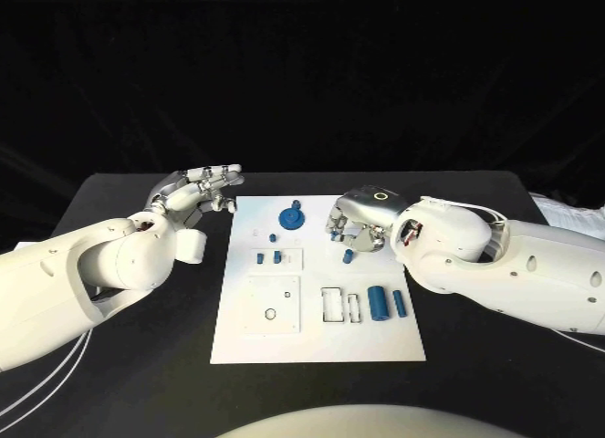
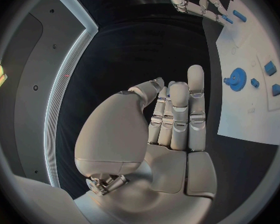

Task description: Assemble the parts on the task board

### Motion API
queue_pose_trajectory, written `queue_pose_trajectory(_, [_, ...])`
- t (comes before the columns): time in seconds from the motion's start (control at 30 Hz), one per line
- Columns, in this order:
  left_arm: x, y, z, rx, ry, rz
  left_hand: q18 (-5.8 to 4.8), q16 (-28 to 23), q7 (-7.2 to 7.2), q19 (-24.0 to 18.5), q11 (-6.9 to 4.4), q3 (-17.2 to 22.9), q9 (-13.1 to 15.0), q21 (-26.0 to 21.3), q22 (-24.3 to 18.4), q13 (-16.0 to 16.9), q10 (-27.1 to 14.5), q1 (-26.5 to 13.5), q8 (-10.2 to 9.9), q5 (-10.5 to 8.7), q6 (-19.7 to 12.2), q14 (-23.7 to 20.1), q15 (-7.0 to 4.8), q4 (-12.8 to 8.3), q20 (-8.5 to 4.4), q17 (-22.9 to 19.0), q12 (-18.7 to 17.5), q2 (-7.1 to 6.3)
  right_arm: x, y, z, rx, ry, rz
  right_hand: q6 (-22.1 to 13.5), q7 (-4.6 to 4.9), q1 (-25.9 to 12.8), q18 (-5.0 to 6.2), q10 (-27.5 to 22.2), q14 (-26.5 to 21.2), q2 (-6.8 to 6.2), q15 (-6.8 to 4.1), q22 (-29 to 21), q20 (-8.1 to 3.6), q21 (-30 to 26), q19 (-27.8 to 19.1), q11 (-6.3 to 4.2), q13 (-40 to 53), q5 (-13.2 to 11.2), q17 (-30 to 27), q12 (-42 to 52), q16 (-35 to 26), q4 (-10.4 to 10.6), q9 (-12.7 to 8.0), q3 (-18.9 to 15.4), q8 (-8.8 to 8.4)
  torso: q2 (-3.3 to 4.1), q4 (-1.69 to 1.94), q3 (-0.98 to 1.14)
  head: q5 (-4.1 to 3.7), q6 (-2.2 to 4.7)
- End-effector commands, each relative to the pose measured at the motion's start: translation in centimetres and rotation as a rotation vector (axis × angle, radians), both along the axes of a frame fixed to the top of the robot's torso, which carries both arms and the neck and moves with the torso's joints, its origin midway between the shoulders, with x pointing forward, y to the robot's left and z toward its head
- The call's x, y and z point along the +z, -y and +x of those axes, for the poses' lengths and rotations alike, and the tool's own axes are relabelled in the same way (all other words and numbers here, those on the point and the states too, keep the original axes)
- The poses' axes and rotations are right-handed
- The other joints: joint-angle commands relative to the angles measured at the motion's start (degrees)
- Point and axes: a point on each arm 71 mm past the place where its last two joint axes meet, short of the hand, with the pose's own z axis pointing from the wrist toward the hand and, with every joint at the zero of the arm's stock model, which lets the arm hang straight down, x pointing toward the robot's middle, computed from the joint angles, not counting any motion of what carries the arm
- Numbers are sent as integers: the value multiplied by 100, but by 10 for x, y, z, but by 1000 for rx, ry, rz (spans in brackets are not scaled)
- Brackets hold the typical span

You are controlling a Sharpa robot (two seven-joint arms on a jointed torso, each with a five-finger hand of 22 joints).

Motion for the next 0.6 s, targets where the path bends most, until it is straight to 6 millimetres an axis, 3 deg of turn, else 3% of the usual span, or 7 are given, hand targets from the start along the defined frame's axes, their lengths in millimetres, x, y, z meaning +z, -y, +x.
queue_pose_trajectory(0.03, [0, 3, -1, -13, 1, -7, 67, -33, 16, -28, -14, -31, -9, -17, -5, 7, -42, 16, 34, -10, -7, -46, 8, -3, -5, -5, 33, 20, 2, -18, -8, 43, -6, 40, 46, 13, -43, 24, 24, 297, 9, -7, -8, -12, 16, 35, 15, 0, -9, -11, -43, -2, -14, 6, 38, 7, -10, 19, -11, 75, -35])
queue_pose_trajectory(0.33, [-1, 5, -2, -21, -1, -10, 67, -35, 18, -28, -12, -34, -9, -20, -7, 7, -47, 17, 34, -10, -10, -50, 9, -4, -5, -10, 35, 23, -13, -58, -26, 144, -70, 78, 36, 31, -42, 27, 23, 294, 21, 1, -26, -9, 5, 29, 28, -6, -2, -17, -53, -5, -39, 7, 60, 0, -4, 16, -23, 205, -88])
queue_pose_trajectory(0.6, [-1, 8, -2, -32, -3, -14, 66, -36, 20, -29, -10, -37, -10, -23, -9, 7, -50, 17, 34, -11, -13, -52, 10, -5, -4, -12, 38, 24, -38, -74, -33, 177, -144, 77, 25, 50, -43, 28, 19, 291, 31, 13, -42, -4, -5, 24, 42, -11, 7, -21, -62, -7, -67, 7, 78, -6, -2, 13, -17, 300, -139])
